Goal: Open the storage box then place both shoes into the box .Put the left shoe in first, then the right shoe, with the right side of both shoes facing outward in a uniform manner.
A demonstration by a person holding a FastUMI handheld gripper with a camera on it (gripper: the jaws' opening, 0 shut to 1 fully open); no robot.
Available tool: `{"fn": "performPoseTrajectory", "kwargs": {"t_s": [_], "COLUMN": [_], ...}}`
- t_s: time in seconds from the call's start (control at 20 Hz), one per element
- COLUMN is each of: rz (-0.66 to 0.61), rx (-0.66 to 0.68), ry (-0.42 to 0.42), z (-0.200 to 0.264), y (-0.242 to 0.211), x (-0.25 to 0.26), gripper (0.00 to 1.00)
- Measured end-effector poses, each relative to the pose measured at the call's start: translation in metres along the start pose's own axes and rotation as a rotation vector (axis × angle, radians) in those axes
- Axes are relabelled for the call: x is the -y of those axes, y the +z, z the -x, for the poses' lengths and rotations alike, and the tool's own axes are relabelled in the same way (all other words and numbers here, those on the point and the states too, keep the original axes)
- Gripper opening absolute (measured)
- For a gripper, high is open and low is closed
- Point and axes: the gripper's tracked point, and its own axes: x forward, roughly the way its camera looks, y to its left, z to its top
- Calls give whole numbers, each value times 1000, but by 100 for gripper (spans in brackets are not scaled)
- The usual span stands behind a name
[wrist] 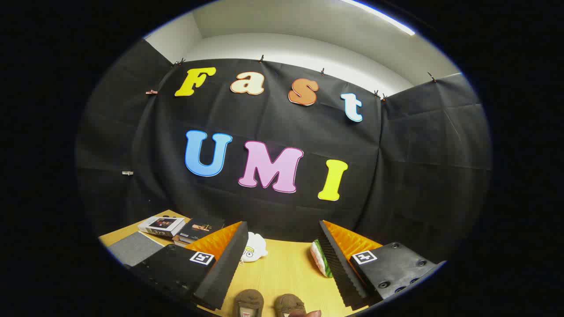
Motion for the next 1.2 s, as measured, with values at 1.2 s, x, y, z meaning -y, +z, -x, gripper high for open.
{"fn": "performPoseTrajectory", "kwargs": {"t_s": [1.2], "rz": [-72], "rx": [-73], "ry": [369], "z": [4], "y": [-29], "x": [-97], "gripper": [97]}}
